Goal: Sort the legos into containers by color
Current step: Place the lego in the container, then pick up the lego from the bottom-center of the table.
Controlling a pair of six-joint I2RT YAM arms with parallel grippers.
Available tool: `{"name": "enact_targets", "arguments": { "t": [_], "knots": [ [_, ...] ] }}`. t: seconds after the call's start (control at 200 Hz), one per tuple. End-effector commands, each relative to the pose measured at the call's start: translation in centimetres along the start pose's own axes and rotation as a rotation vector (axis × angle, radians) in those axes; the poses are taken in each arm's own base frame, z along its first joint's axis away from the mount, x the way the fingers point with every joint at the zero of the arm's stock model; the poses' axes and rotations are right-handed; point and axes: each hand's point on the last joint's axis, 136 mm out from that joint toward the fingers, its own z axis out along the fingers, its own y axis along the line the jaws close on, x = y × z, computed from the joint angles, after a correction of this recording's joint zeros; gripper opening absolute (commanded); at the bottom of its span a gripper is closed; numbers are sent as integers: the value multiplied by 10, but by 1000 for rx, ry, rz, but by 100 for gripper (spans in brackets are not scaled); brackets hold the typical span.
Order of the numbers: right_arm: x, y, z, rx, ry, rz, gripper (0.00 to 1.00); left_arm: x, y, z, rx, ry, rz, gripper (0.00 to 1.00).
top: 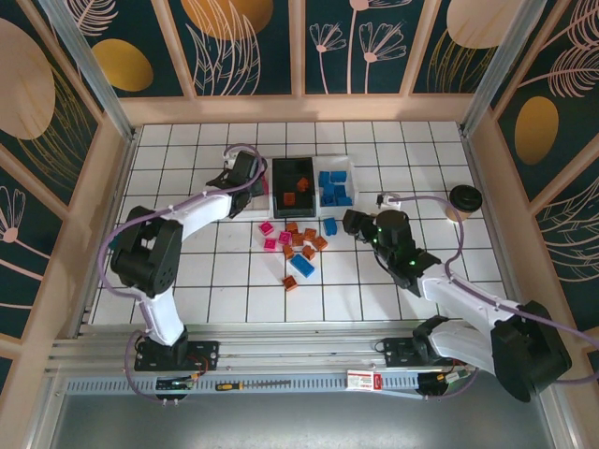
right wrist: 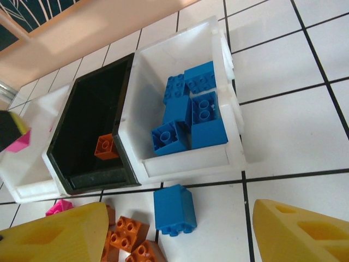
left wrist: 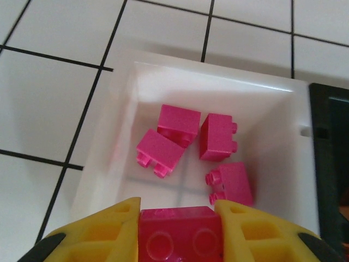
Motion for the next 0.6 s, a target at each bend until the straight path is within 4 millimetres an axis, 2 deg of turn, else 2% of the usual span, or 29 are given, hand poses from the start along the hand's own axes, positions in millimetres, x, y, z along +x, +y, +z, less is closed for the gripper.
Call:
{"name": "enact_targets", "arguments": {
  "t": [0.0, 0.145, 0.27, 0.36, 0.47, 0.49, 0.536, 0.596],
  "knots": [
    [15, -1, -5, -33, 46, 17, 71, -15, -4, 10, -7, -13, -2, 34],
    [37, 15, -11, -158, 124, 0, 71, -17, -9, 18, -8, 3, -5, 46],
    [56, 30, -16, -227, 191, -35, 71, -26, -15, 4, 43, -13, -29, 60],
    [71, 45, -20, -268, 249, -75, 71, -37, -23, -18, 121, -36, -59, 71],
    [94, 68, -22, -294, 348, -152, 71, -36, -30, -46, 231, -41, -101, 87],
    [99, 72, -23, -300, 369, -168, 71, -41, -31, -58, 262, -55, -113, 90],
    [110, 81, -24, -306, 415, -197, 71, -40, -32, -71, 302, -60, -127, 98],
    [125, 94, -26, -322, 470, -233, 70, -35, -28, -87, 339, -63, -138, 99]
  ]
}}
